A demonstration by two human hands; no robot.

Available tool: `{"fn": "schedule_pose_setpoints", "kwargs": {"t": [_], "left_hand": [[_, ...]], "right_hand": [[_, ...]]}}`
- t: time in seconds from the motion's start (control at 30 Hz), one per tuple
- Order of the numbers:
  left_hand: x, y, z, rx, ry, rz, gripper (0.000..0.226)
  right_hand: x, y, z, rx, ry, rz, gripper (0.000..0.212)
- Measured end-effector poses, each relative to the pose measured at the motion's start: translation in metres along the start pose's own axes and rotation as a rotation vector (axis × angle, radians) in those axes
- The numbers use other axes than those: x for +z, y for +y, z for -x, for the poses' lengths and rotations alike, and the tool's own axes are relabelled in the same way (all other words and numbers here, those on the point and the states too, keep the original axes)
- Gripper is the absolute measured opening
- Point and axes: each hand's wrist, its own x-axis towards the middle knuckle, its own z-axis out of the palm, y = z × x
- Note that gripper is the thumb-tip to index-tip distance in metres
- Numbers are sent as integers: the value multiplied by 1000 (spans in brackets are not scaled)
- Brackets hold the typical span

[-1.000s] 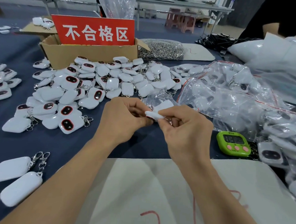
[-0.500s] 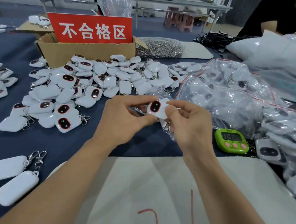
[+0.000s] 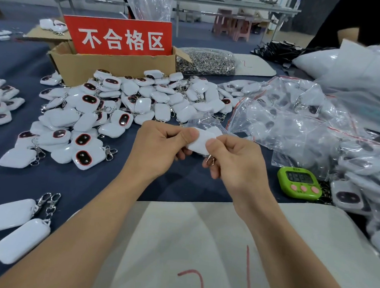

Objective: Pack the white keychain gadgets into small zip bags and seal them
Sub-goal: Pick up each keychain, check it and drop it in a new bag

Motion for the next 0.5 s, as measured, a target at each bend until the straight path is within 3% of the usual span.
{"fn": "schedule_pose_setpoints", "kwargs": {"t": [0.13, 0.27, 0.4, 0.5], "left_hand": [[3, 0, 1, -39, -48, 61, 39], [3, -7, 1, -22, 0, -113, 34], [2, -11, 2, -30, 65, -285, 28], [2, -8, 3, -45, 74, -329, 32]], "right_hand": [[-4, -3, 0, 0, 36, 10, 36], [-25, -4, -7, -47, 293, 70, 24], [-56, -6, -12, -44, 591, 495, 35], [-62, -6, -10, 52, 563, 696, 42]]}}
